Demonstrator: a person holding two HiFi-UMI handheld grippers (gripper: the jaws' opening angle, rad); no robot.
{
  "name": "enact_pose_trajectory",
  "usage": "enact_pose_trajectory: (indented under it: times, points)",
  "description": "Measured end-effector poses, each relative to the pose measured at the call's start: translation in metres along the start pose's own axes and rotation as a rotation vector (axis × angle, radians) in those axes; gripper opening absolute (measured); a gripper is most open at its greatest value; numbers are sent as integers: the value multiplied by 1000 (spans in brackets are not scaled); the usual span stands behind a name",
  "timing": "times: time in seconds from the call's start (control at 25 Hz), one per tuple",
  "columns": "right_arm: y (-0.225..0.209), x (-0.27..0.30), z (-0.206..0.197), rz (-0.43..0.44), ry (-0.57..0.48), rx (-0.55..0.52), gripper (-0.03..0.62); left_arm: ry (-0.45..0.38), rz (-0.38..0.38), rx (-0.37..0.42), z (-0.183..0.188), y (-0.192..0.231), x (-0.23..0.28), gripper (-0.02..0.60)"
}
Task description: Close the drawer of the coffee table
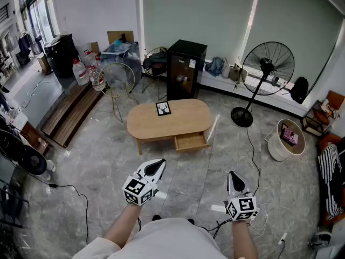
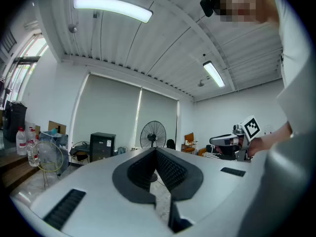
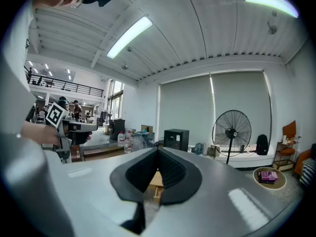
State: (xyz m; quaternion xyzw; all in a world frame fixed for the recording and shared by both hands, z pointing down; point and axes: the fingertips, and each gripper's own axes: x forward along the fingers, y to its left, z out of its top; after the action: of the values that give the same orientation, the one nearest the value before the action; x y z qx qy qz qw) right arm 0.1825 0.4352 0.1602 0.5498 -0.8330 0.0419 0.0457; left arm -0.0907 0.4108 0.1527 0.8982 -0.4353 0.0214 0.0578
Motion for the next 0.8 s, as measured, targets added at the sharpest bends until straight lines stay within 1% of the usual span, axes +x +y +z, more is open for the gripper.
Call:
enact_pose_trajectory:
  times: [0.32,0.52,0.8]
  points:
    - [12,5,4,9,1,-13,11,0,-2,-5,1,8,-5,6]
    - [14,6,0,-2,1,5,11,3,-1,-10,-2,10,-8,6]
    - [34,16,-1,1,11,14,11,13,7,-21,-7,27,-23,6]
